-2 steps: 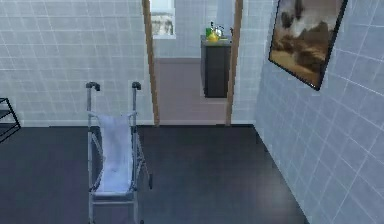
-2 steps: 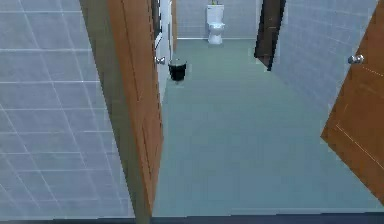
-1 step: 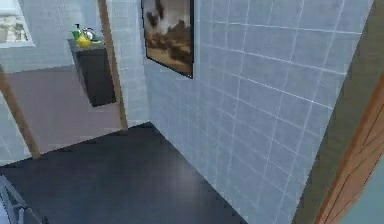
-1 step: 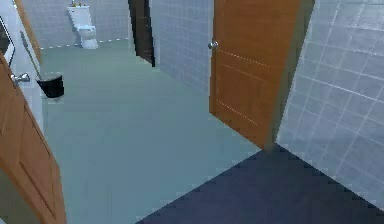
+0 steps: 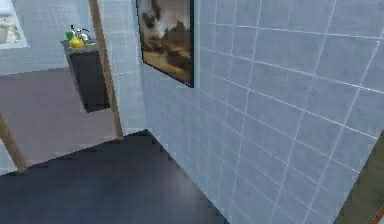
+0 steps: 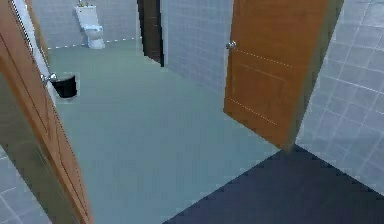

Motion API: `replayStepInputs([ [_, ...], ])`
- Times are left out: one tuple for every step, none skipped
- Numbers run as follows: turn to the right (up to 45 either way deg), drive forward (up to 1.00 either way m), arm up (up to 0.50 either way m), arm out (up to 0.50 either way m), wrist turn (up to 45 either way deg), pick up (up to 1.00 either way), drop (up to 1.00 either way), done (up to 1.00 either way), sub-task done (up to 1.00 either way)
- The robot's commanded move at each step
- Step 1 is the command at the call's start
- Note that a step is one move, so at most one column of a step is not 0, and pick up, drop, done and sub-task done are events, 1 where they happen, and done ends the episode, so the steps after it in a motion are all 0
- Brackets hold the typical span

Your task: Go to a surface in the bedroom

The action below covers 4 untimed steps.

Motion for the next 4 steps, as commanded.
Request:
replayStepInputs([
  [45.0, 0.0, 0.0, 0.0, 0.0, 0.0, 0.0, 0.0, 0.0],
  [45.0, 0.0, 0.0, 0.0, 0.0, 0.0, 0.0, 0.0, 0.0],
  [15.0, 0.0, 0.0, 0.0, 0.0, 0.0, 0.0, 0.0, 0.0],
  [0.0, 0.7, 0.0, 0.0, 0.0, 0.0, 0.0, 0.0, 0.0],
])
